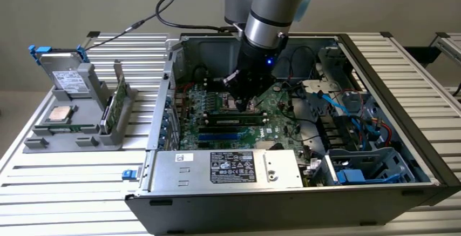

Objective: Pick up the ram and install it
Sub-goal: 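Press down the ram until it locks into place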

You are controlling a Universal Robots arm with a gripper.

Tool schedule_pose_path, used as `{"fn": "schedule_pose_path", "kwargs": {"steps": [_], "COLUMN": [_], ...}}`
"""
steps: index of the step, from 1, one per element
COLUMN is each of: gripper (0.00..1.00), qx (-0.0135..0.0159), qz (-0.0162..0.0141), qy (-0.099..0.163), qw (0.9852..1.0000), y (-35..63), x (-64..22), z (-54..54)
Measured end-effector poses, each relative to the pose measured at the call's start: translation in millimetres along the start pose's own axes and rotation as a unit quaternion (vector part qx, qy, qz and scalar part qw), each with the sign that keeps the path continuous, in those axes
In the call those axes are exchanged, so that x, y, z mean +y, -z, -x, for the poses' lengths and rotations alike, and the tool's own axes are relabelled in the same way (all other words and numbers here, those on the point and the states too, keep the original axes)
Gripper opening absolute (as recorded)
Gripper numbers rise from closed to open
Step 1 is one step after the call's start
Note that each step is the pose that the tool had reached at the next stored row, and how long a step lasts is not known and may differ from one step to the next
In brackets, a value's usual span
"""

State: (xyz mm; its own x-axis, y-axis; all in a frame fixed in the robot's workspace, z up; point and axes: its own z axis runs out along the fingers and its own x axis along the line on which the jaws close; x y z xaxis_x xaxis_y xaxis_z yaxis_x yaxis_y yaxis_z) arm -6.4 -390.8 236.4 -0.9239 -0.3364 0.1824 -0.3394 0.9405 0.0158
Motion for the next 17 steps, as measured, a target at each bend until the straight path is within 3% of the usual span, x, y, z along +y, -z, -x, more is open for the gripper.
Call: {"fn": "schedule_pose_path", "kwargs": {"steps": [11,14,17], "gripper": [0.1,0.1,0.1], "qx": [-0.0015,-0.0029,-0.0056], "qz": [0.0002,-0.0039,-0.0112], "qy": [-0.06,-0.073,-0.085], "qw": [0.9982,0.9973,0.9963], "y": [-0.8,-1.0,-0.9], "x": [0.0,0.0,0.0], "z": [0.2,0.2,0.1]}}
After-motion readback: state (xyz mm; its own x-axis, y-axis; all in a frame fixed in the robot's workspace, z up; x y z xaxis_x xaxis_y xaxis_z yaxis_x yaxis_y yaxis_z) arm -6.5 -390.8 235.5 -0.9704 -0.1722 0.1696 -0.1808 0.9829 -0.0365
